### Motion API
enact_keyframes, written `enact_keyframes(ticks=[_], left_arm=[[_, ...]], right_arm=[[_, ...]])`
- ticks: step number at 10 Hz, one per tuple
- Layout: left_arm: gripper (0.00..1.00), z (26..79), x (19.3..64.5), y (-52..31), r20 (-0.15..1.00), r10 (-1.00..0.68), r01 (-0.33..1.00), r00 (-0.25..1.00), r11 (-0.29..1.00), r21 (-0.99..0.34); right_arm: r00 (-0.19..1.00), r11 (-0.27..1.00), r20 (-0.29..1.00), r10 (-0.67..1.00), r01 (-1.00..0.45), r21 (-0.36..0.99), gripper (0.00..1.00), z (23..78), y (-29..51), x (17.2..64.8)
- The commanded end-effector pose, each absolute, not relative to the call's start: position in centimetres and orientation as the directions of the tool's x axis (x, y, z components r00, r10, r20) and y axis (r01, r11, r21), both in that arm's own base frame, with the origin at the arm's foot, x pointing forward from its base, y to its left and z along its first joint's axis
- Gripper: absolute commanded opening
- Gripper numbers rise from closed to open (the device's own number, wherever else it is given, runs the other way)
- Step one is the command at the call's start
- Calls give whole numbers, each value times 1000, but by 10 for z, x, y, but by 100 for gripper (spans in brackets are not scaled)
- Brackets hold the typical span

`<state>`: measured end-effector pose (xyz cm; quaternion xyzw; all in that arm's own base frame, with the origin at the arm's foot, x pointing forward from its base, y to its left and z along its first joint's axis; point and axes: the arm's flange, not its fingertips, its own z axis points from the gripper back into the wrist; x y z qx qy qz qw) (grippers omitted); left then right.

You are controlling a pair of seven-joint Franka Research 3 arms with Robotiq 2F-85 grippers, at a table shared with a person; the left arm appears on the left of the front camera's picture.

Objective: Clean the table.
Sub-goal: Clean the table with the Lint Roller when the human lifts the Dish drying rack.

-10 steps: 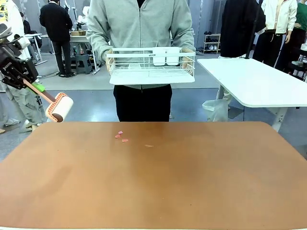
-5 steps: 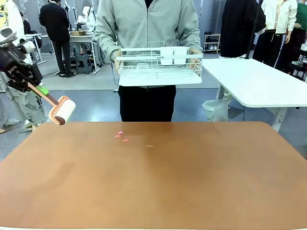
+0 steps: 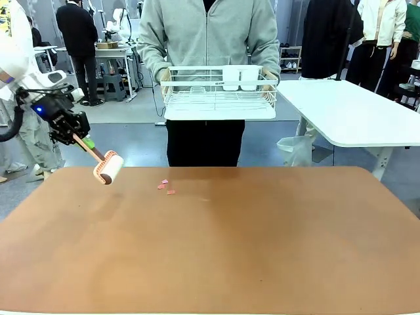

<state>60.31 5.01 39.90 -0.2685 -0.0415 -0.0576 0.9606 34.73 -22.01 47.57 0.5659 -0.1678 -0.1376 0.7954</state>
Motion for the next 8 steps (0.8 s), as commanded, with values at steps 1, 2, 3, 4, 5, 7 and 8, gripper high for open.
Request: enact_keyframes(ticks=[1,2,3,4,5,7,8], left_arm=[[22,393,612,48,95,-57,100,994,832,-546],[22,383,613,45,114,-61,115,992,817,-566],[22,380,615,43,119,-43,103,992,818,-566],[22,381,616,42,101,-3,60,995,821,-568],[22,377,612,42,90,-72,110,993,828,-551],[22,377,612,42,90,-72,110,993,828,-551],[22,377,612,42,90,-72,110,993,828,-551]], right_arm=[[903,312,124,-411,11,950,100,480,-221,346],[903,312,124,-411,11,950,100,480,-221,346],[903,312,124,-411,11,950,100,480,-221,346],[903,312,124,-411,11,950,100,480,-221,346],[903,312,124,-411,11,950,100,480,-221,346],[903,312,124,-411,11,950,100,480,-221,346],[903,312,124,-411,11,950,100,480,-221,346]])
